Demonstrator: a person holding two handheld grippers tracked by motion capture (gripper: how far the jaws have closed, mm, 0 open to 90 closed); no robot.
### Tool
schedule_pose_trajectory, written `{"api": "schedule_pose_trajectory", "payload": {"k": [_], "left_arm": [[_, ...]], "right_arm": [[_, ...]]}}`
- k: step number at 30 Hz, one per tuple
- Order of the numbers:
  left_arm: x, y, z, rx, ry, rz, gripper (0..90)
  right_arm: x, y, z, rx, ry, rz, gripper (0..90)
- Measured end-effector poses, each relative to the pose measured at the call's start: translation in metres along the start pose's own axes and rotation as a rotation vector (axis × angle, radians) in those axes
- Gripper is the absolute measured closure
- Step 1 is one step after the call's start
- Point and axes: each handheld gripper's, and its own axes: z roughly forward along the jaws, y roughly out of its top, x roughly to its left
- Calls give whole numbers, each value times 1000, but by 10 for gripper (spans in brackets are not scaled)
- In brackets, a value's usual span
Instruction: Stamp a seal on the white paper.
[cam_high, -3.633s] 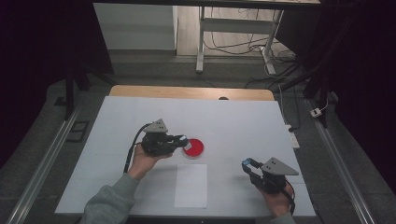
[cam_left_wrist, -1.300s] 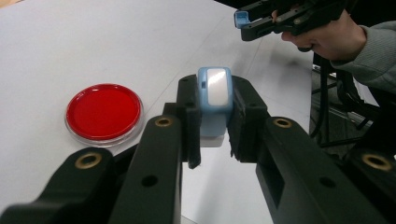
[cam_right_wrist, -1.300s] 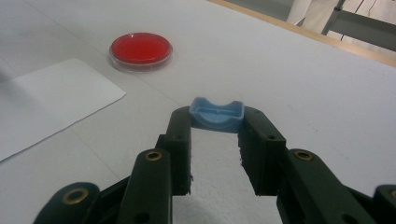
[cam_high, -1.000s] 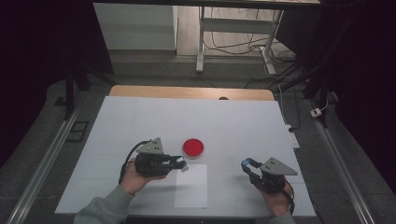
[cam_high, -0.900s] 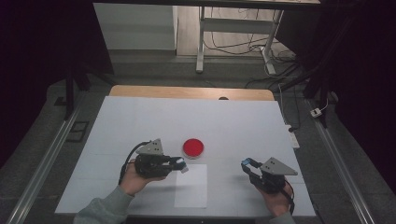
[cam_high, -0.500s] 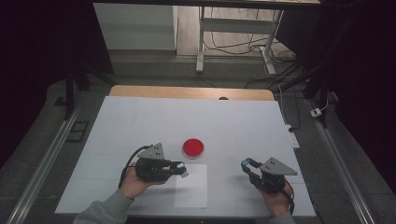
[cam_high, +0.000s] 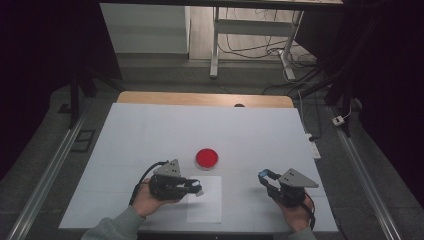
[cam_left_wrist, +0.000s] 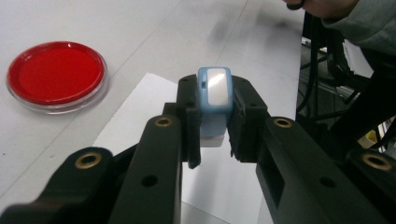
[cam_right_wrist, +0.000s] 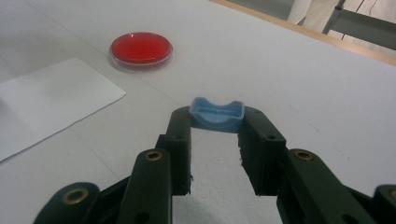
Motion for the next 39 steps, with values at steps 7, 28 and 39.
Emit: {"api": "schedule_pose_trajectory", "payload": {"k": [7, 28, 39], "left_arm": [[-3, -1, 10, 15, -4, 5, 760], [-2, -5, 35, 65, 55, 36, 760], [0, -8, 39, 71, 71, 32, 760]], "right_arm": [[0, 0, 1, 1, 1, 1, 651], [1, 0, 1, 2, 1, 1, 651], [1, 0, 0, 4, -1, 0, 651]]}}
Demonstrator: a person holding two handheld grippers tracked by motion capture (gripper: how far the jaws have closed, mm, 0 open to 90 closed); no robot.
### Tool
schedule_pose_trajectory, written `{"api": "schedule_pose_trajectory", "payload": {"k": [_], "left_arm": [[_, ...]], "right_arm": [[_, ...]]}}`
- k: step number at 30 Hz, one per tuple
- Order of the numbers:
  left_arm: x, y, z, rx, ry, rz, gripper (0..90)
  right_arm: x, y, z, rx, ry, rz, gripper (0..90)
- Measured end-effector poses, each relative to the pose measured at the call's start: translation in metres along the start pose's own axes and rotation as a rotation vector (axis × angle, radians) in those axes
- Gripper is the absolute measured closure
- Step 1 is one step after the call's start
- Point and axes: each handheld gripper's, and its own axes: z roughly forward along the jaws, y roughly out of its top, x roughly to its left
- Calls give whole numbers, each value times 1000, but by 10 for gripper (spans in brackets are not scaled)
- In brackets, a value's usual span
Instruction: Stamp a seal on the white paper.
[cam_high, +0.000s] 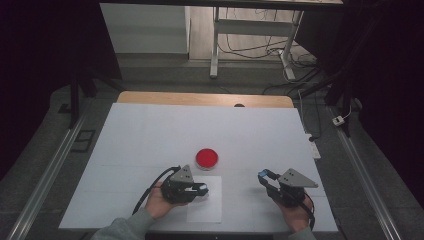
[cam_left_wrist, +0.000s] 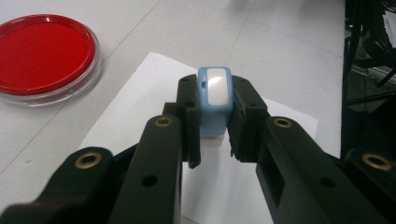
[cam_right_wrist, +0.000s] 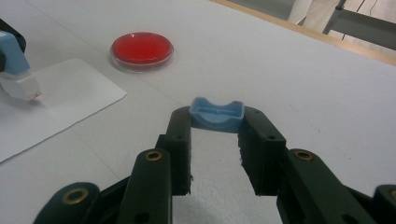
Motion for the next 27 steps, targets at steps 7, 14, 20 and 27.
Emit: {"api": "schedule_pose_trajectory", "payload": {"k": [7, 14, 20, 27], "left_arm": [[1, -1, 2, 4, 2, 2, 760], [0, -3, 5, 11, 1, 1, 760], [0, -4, 6, 13, 1, 3, 760], [0, -5, 7, 19, -3, 4, 760]], "right_arm": [[0, 0, 0, -1, 2, 1, 651], [0, 0, 0, -1, 2, 0, 651], [-1, 0, 0, -2, 2, -1, 651], [0, 0, 0, -1, 1, -2, 651]]}}
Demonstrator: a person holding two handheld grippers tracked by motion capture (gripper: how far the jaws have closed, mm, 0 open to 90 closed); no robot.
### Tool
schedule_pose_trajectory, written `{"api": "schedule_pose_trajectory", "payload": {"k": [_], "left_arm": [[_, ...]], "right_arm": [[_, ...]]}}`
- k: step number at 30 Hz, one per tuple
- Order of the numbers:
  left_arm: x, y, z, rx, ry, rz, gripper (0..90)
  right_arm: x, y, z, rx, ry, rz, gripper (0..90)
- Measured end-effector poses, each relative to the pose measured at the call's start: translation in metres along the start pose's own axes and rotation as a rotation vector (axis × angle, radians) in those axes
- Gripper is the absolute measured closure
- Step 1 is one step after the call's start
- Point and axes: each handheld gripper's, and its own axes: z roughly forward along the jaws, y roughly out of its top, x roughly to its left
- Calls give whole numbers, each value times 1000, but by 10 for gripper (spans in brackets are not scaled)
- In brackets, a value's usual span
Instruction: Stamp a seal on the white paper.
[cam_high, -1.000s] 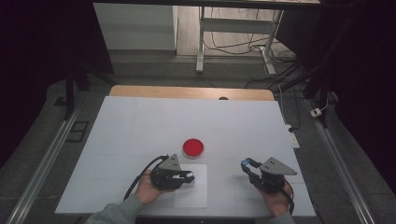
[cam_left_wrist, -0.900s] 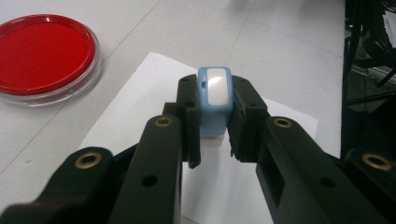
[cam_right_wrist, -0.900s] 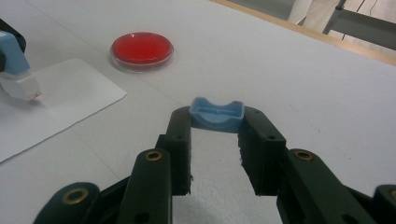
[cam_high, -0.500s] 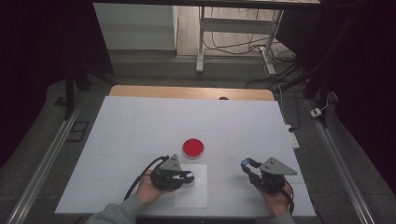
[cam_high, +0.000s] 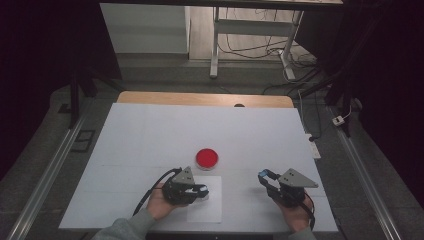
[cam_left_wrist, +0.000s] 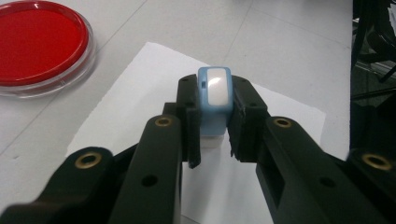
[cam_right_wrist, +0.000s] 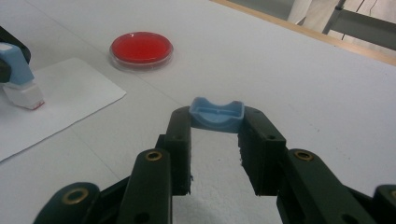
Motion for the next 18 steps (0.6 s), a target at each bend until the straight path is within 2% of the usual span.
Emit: {"api": "schedule_pose_trajectory", "payload": {"k": [12, 18], "left_arm": [[0, 0, 0, 7, -2, -12, 761], [-2, 1, 0, 21, 8, 1, 762]], "right_arm": [[0, 0, 0, 0, -4, -1, 651], [0, 0, 0, 0, 0, -1, 651]]}}
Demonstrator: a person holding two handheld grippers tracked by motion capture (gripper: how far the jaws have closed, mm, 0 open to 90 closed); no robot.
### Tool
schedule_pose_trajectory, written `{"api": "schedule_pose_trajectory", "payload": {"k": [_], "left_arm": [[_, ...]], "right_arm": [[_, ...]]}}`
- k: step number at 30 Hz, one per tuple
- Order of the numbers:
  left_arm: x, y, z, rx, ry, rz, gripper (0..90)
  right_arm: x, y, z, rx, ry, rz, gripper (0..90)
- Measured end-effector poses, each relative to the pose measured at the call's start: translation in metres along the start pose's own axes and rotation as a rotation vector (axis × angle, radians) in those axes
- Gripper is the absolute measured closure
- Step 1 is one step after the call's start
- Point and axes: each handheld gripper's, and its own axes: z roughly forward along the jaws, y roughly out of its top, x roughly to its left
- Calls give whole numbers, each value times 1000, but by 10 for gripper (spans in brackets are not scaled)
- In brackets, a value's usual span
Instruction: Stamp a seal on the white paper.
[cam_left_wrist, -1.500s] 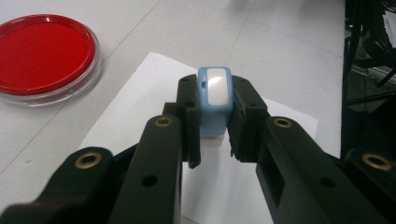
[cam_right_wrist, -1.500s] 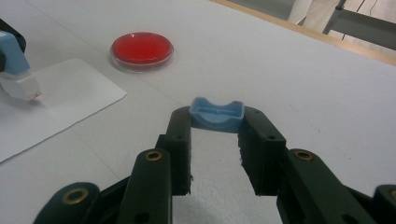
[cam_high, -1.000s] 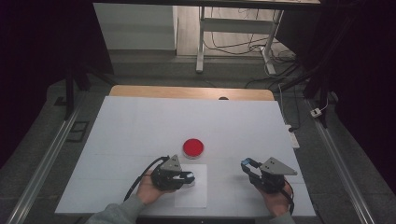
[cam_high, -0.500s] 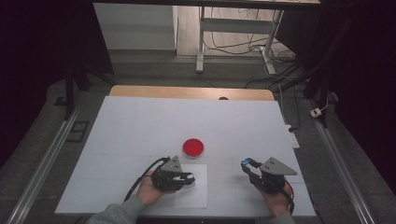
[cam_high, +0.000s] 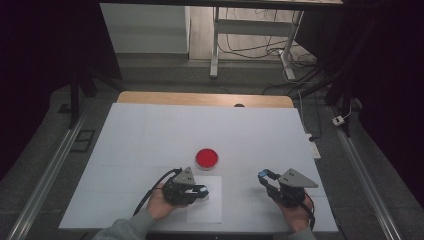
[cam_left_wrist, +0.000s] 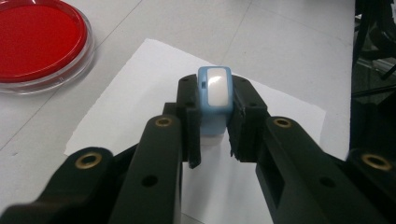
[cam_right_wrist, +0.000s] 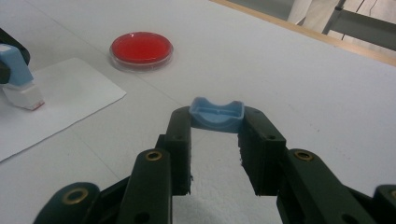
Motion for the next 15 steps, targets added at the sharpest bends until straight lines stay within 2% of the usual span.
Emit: {"api": "schedule_pose_trajectory", "payload": {"k": [15], "left_arm": [[-4, 3, 3, 48, 22, 27, 764]], "right_arm": [[0, 0, 0, -1, -1, 0, 651]]}}
